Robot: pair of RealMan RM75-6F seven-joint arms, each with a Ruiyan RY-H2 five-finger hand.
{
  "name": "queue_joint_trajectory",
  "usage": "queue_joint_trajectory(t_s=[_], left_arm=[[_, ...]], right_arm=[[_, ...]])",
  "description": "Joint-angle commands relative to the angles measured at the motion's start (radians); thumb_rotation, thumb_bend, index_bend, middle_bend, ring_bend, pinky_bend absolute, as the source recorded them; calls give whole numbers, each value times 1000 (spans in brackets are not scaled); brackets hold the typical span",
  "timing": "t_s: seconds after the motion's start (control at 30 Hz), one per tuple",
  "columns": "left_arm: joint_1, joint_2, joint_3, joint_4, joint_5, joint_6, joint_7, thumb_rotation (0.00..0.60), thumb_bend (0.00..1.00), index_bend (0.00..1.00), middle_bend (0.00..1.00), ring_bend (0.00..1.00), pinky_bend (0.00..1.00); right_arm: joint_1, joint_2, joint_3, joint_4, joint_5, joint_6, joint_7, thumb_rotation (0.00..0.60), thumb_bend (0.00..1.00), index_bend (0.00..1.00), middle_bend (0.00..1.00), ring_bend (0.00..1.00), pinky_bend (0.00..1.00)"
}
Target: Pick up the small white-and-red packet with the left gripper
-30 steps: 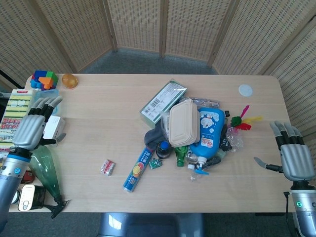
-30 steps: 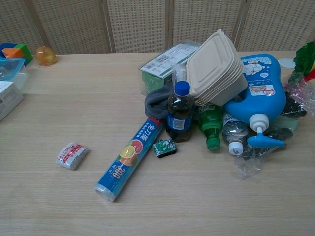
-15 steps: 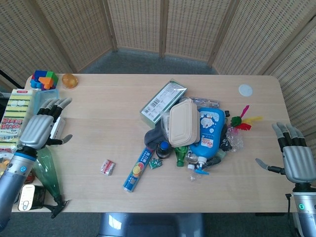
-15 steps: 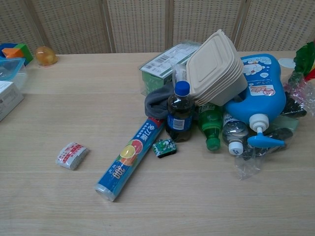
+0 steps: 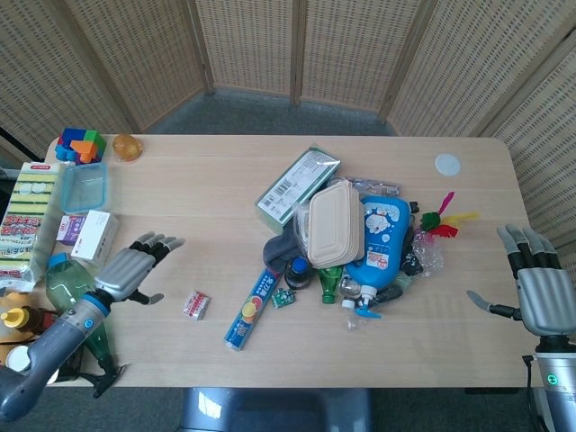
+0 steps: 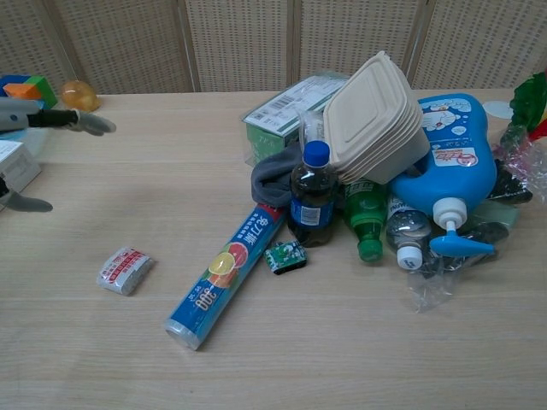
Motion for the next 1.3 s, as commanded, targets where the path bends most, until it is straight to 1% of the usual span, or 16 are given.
queue_joint_trajectory(t_s=[0.03, 0.13, 0.2, 0.27, 0.4, 0.7, 0.87, 1.1, 1.23, 1.3], left_arm=[[-8, -65, 24, 45, 8, -15, 22, 600, 276, 62, 68, 0, 0], [-12, -107, 40, 74, 20, -26, 19, 599, 275, 108, 101, 0, 0], [-14, -128, 49, 89, 38, -31, 1, 591, 276, 188, 175, 60, 28], [-17, -142, 57, 104, 52, -37, -17, 588, 276, 233, 222, 114, 67], [-21, -165, 66, 128, 58, -45, -31, 585, 276, 247, 272, 229, 125], [-24, -209, 80, 160, 50, -52, -12, 585, 277, 245, 273, 232, 123], [-26, -239, 82, 180, 42, -51, 7, 586, 276, 246, 273, 232, 123], [-33, -273, 83, 203, 30, -60, 24, 586, 276, 250, 273, 230, 121], [-35, -285, 83, 218, 15, -66, 35, 586, 277, 277, 282, 233, 122], [-37, -291, 82, 226, 2, -73, 40, 588, 282, 320, 293, 243, 122]], right_arm=[[-2, 1, 0, -1, 0, 3, 1, 377, 145, 0, 0, 0, 0], [-6, 5, 0, -1, 0, 6, 4, 380, 145, 0, 0, 0, 0], [-9, 8, 0, -2, 0, 10, 5, 380, 145, 0, 0, 0, 0], [-12, 12, 0, -4, 0, 11, 7, 378, 148, 0, 0, 0, 0], [-16, 15, 0, -5, -2, 17, 11, 378, 146, 0, 0, 0, 0], [-26, 23, 0, -5, -3, 26, 24, 385, 146, 0, 0, 0, 0], [-32, 29, 0, -5, -3, 32, 31, 379, 145, 0, 0, 0, 0], [-43, 34, 0, -3, -1, 42, 39, 387, 145, 0, 0, 0, 0], [-49, 36, 0, -1, 0, 48, 44, 380, 146, 0, 0, 0, 0], [-51, 36, 0, 1, 0, 50, 47, 381, 145, 0, 0, 0, 0]])
